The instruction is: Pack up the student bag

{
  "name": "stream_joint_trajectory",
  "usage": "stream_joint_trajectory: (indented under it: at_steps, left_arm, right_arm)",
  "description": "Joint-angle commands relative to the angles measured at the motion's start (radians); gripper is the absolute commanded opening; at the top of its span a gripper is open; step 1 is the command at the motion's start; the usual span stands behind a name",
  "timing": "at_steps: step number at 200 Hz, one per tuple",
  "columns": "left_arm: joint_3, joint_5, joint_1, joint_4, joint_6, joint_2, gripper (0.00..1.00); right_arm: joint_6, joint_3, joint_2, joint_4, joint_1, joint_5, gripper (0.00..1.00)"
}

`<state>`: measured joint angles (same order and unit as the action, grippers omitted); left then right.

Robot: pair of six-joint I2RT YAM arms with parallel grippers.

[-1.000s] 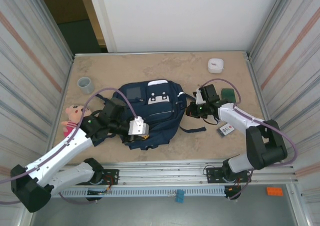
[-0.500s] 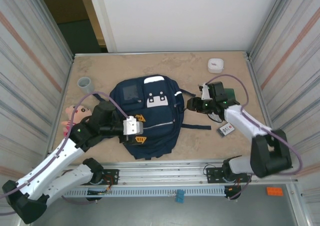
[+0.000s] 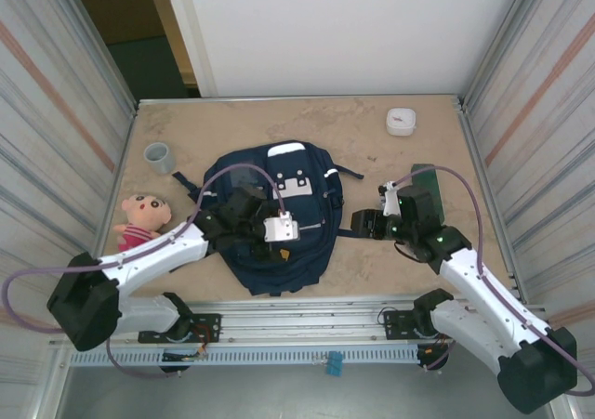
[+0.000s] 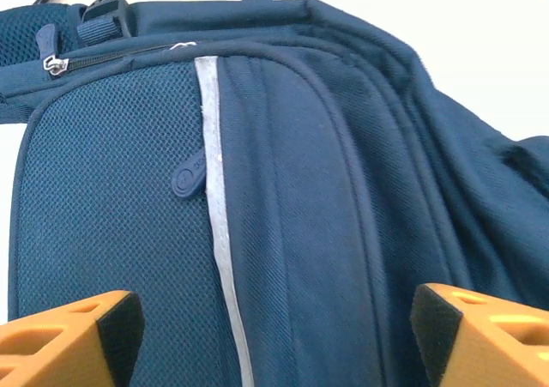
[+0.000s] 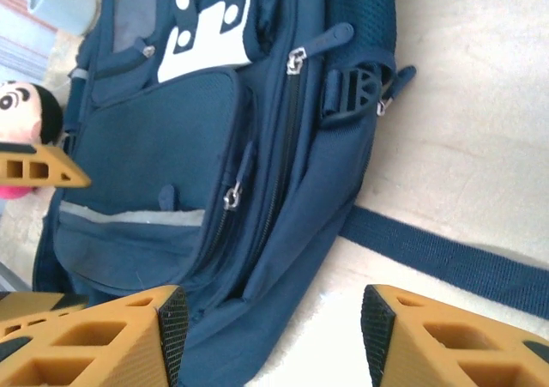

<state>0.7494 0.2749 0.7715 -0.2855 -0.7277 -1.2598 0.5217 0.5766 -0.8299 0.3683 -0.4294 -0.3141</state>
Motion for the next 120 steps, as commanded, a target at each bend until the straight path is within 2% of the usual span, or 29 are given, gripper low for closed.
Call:
stream_joint_trajectory:
  at_steps: [1, 23, 34, 41, 50, 60, 67, 75, 86, 95, 120]
  left_arm:
    - [0.001, -0.015, 0.011, 0.092, 0.035, -0.051, 0.86]
    - [-0.031, -0.020, 0.012, 0.188, 0.071, -0.105, 0.85]
    - [-0.027, -0.045, 0.012, 0.213, 0.090, -0.133, 0.79]
    - [-0.019, -0.056, 0.012, 0.218, 0.096, -0.149, 0.69]
    - [-0.011, -0.075, 0.012, 0.222, 0.104, -0.162, 0.47]
    - [-0.006, -0.076, 0.009, 0.222, 0.108, -0.151, 0.29]
    - [-0.013, -0.049, 0.000, 0.227, 0.108, -0.128, 0.15]
    - [-0.023, 0.028, -0.025, 0.226, 0.106, -0.085, 0.05]
    - [-0.036, 0.188, -0.073, 0.219, 0.116, -0.017, 0.02]
    - [-0.040, 0.301, -0.115, 0.220, 0.140, 0.032, 0.00]
    - [-0.036, 0.444, -0.193, 0.199, 0.169, 0.131, 0.00]
  right_arm:
    - [0.033, -0.005, 0.024, 0.008, -0.020, 0.032, 0.56]
    - [0.036, -0.008, 0.031, 0.004, -0.026, 0.054, 0.56]
    - [0.028, -0.004, 0.032, 0.004, -0.027, 0.053, 0.56]
    - [0.017, -0.002, 0.033, 0.004, -0.026, 0.046, 0.56]
    - [0.006, 0.000, 0.036, 0.000, -0.026, 0.050, 0.58]
    - [-0.031, 0.003, 0.043, -0.002, -0.025, 0.055, 0.62]
    - [-0.091, 0.007, 0.048, -0.005, -0.023, 0.049, 0.63]
    - [-0.156, 0.015, 0.052, -0.011, -0.019, 0.053, 0.66]
    - [-0.228, 0.029, 0.050, -0.021, -0.011, 0.077, 0.72]
    - [-0.315, 0.042, 0.042, -0.040, 0.003, 0.035, 0.75]
    - [-0.558, 0.097, -0.037, -0.058, 0.036, -0.124, 0.78]
